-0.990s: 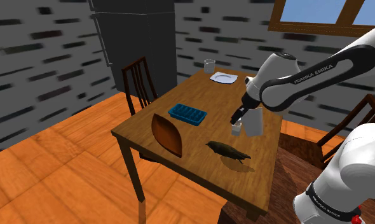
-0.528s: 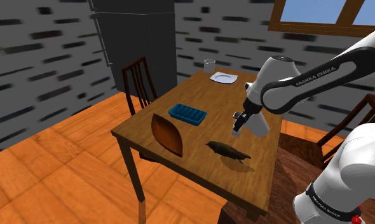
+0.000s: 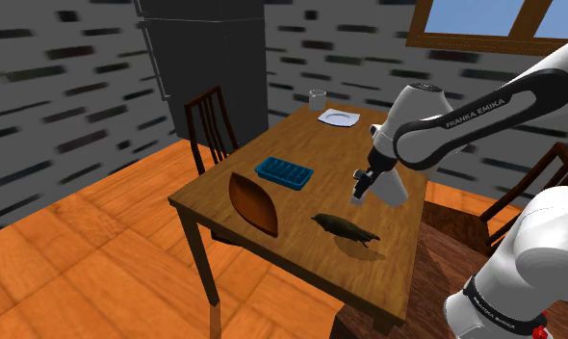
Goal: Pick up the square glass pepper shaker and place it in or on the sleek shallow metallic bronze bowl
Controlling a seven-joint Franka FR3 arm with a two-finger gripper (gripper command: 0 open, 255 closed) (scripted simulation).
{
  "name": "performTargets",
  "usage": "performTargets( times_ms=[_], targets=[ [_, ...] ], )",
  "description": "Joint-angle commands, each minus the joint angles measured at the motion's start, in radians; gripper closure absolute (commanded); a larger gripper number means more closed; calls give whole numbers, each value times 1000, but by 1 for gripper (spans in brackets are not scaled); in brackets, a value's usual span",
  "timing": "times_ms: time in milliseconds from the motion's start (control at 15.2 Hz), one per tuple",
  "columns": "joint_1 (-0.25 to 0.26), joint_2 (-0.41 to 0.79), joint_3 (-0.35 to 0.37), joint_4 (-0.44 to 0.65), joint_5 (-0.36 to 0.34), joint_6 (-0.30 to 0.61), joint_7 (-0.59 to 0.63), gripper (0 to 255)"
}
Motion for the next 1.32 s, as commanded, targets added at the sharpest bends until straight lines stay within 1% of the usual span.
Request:
performTargets(
  times_ms=[0,594,1254],
  targets=[
    [-2,-1,0,3,0,-34,4,255],
    [-15,-108,16,65,-12,-203,22,255],
    [-20,-186,28,156,-16,-372,36,255]
  ],
)
